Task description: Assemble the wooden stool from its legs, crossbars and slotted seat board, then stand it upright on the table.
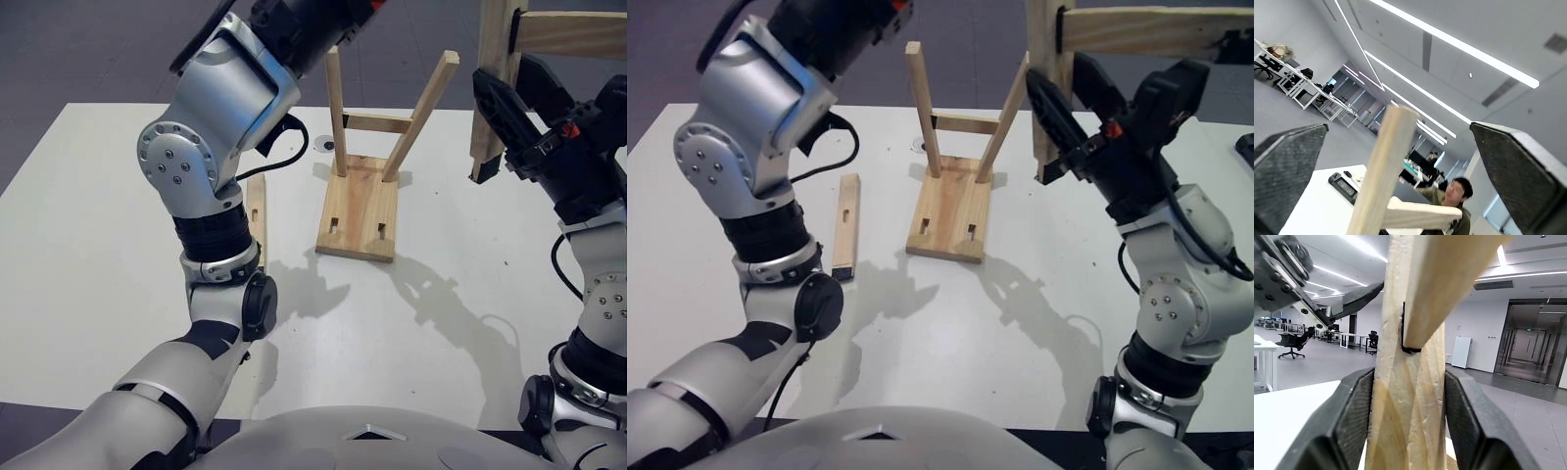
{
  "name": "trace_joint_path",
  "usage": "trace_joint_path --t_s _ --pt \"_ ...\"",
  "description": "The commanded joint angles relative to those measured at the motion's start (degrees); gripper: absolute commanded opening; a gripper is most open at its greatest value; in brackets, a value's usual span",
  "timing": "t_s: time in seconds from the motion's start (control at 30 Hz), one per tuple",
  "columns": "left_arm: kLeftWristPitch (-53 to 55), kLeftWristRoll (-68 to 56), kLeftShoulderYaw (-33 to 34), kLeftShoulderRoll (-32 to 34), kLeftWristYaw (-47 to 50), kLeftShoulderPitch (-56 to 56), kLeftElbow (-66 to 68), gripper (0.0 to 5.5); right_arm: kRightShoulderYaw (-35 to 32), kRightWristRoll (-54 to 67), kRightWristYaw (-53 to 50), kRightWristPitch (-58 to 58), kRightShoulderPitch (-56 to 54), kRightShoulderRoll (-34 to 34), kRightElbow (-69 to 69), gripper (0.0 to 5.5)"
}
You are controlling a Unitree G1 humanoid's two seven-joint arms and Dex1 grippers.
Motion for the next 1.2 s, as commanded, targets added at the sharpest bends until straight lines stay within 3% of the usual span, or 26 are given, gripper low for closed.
trace_joint_path --t_s 0.03,0.67,1.2 --pt "1.1 -1.0 -2.3 2.3 -0.6 0.8 -1.9 5.40 2.5 -1.5 -0.3 -2.0 1.2 -0.2 -0.5 2.08" --pt "0.8 5.1 -5.3 2.2 0.4 -0.2 7.3 5.40 9.1 -5.9 0.1 -6.3 4.6 -1.0 -1.1 2.08" --pt "1.3 5.5 -4.6 1.4 1.3 2.1 7.1 2.79 11.1 -10.5 1.1 -9.1 5.8 -1.4 0.8 2.08"
